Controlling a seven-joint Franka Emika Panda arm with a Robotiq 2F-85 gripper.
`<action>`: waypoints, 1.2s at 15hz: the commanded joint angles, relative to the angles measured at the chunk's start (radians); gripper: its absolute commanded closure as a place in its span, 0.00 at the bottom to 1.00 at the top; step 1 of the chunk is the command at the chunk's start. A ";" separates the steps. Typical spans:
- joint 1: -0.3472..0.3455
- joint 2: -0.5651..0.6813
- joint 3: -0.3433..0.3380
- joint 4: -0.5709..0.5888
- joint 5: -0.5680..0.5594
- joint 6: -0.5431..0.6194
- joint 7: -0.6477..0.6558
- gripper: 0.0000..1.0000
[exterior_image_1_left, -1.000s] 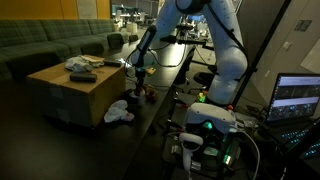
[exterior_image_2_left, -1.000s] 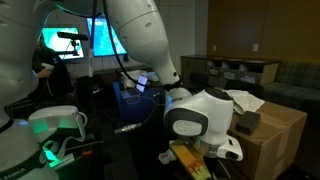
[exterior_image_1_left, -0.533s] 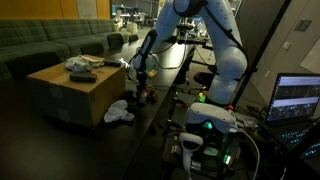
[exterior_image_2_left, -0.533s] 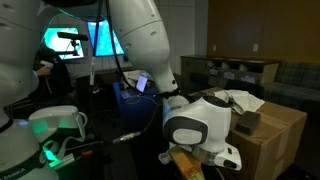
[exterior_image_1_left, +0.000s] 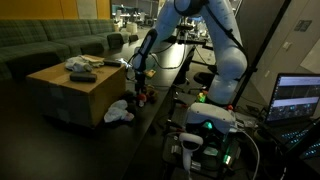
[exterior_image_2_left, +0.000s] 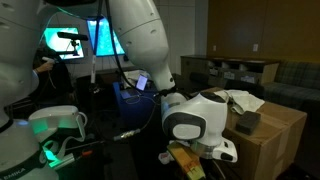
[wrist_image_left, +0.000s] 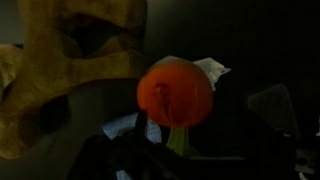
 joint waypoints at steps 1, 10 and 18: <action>-0.008 -0.057 0.041 -0.049 -0.020 0.013 0.001 0.00; -0.033 -0.051 0.177 -0.118 -0.011 0.103 -0.107 0.00; -0.071 0.055 0.235 -0.117 -0.021 0.284 -0.077 0.00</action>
